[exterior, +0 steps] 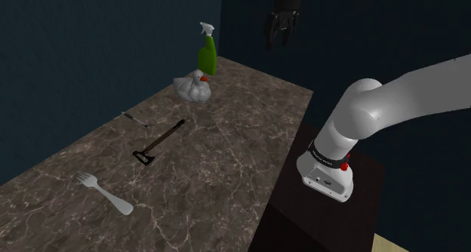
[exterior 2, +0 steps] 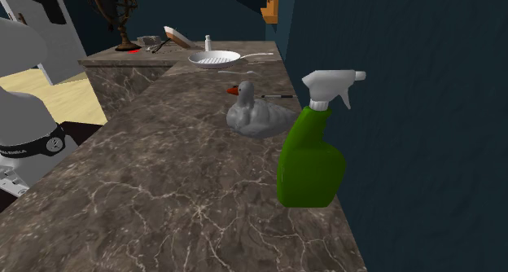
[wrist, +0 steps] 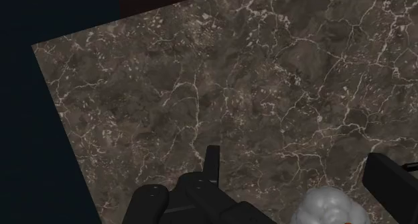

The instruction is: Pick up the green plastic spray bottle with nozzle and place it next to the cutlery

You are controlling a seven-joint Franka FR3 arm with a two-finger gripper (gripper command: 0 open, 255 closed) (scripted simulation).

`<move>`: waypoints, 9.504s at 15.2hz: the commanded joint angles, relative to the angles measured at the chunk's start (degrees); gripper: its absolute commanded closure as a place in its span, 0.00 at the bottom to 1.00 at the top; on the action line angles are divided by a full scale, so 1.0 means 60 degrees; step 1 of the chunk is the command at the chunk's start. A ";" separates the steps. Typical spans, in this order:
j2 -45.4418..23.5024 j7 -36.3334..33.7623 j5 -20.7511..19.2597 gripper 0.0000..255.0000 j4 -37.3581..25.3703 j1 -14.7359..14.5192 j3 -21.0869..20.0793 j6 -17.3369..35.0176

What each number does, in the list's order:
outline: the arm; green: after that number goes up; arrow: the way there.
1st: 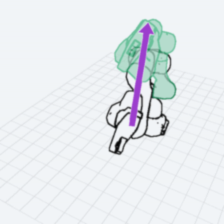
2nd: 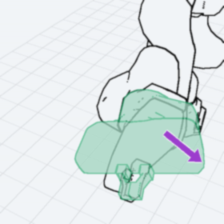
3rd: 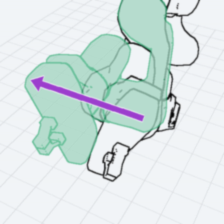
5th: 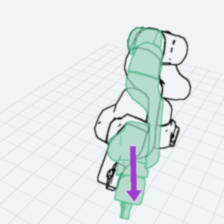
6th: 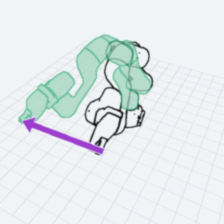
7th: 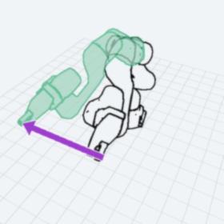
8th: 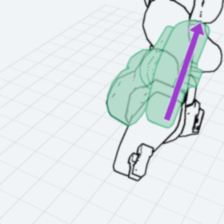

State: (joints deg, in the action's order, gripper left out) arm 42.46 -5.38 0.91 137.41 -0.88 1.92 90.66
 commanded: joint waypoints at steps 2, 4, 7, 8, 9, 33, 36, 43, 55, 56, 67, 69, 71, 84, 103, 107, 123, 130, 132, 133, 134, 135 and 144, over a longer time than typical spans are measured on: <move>-0.0375 0.0103 -0.0046 0.00 -0.0198 0.0000 0.0058 0.0192; -0.1126 0.0304 -0.0123 0.00 -0.0628 -0.0003 0.0170 0.0540; -0.2246 0.0600 -0.0200 0.00 -0.1362 -0.0014 0.0324 0.0972; -0.2619 0.0697 -0.0215 0.00 -0.1630 -0.0018 0.0371 0.1091; -0.2990 0.0794 -0.0226 0.00 -0.1909 -0.0023 0.0418 0.1199; -1.1062 0.2556 0.0272 0.00 -1.0593 0.0286 0.0793 0.0890; -1.1010 0.2559 0.0269 0.00 -1.0128 0.0271 0.0791 0.1303; -1.0994 0.2561 0.0268 0.00 -0.9901 0.0265 0.0789 0.1513; -1.0994 0.2561 0.0268 1.00 -0.9901 0.0265 0.0789 0.1513; -1.0996 0.2560 0.0268 1.00 -1.0033 0.0268 0.0791 0.1384; -1.1256 0.2553 0.0291 1.00 -1.1851 0.0335 0.0797 -0.0175; -1.1358 0.2553 0.0302 1.00 -1.2271 0.0355 0.0797 -0.0493; -1.1484 0.2553 0.0315 1.00 -1.2732 0.0378 0.0797 -0.0827; -0.8723 0.0729 -0.0034 1.00 -0.9050 -0.1024 0.0240 0.0115; -0.6552 -0.3296 0.0055 1.00 -0.6336 -0.3129 -0.1705 0.0700; -0.6538 -0.4200 0.0106 1.00 -0.6325 -0.3557 -0.2188 0.0714; -0.6725 -0.5450 0.0130 1.00 -0.5133 -0.4165 -0.2871 0.2118; -0.6792 -0.5451 0.0117 1.00 -0.4521 -0.4171 -0.2879 0.2795; -0.6793 -0.5451 0.0117 1.00 -0.4522 -0.4171 -0.2879 0.2795; -0.6793 -0.5451 0.0117 1.00 -0.4522 -0.4171 -0.2879 0.2795; -0.6793 -0.5451 0.0117 1.00 -0.4522 -0.4171 -0.2879 0.2795; -0.6793 -0.5451 0.0117 1.00 -0.4522 -0.4171 -0.2879 0.2795; -0.6745 -0.5445 0.0125 0.00 -0.5110 -0.4162 -0.2868 0.2159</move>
State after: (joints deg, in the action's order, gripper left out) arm 1.78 -37.94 1.61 107.95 -25.81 -15.25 105.07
